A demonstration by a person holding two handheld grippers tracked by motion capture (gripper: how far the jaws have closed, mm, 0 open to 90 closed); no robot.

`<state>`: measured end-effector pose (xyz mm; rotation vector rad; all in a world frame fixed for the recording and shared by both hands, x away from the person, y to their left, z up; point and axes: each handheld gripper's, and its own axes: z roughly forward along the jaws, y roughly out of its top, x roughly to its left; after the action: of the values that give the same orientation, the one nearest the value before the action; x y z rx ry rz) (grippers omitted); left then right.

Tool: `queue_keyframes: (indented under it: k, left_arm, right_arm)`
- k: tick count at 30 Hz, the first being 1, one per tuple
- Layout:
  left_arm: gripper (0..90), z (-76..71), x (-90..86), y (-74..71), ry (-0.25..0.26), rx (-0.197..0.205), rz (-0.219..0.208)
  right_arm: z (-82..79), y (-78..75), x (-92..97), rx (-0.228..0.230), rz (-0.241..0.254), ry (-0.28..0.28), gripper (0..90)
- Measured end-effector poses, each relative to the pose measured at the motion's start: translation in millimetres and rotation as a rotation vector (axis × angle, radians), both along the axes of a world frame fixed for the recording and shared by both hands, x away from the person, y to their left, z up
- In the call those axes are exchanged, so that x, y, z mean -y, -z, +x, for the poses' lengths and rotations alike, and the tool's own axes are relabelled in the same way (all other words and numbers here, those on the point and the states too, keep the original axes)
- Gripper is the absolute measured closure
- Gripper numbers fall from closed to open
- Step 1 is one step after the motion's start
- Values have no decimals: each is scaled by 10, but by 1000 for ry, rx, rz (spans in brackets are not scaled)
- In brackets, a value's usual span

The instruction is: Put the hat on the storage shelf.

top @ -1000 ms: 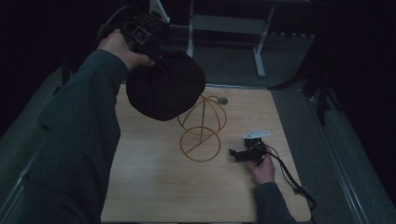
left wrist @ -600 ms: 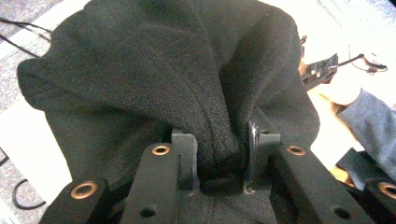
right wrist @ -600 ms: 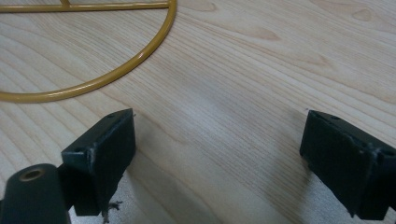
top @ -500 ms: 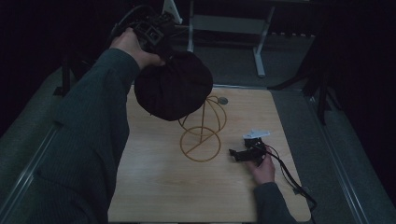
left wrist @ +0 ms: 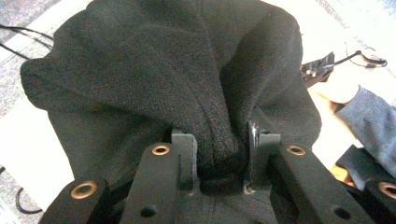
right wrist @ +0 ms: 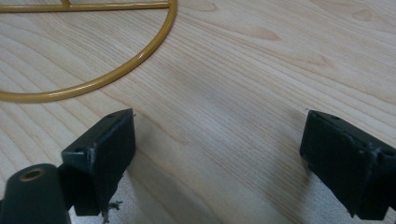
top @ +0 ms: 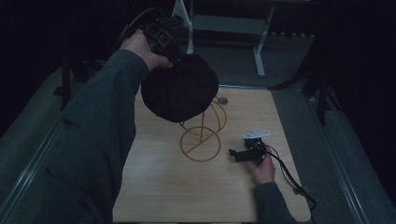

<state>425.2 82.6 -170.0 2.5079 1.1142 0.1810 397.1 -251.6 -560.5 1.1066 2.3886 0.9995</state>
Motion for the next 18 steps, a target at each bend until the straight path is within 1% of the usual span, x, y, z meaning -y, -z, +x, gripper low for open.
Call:
queue_keyframes:
  k: [15,18]
  left_arm:
    - [703,43,161,61,23,-10,6]
    - [703,45,196,70,34,-9,9]
  right_arm:
    - [3,0,0,0,0,-3,102]
    - [2,0,-1,0,1,-2,102]
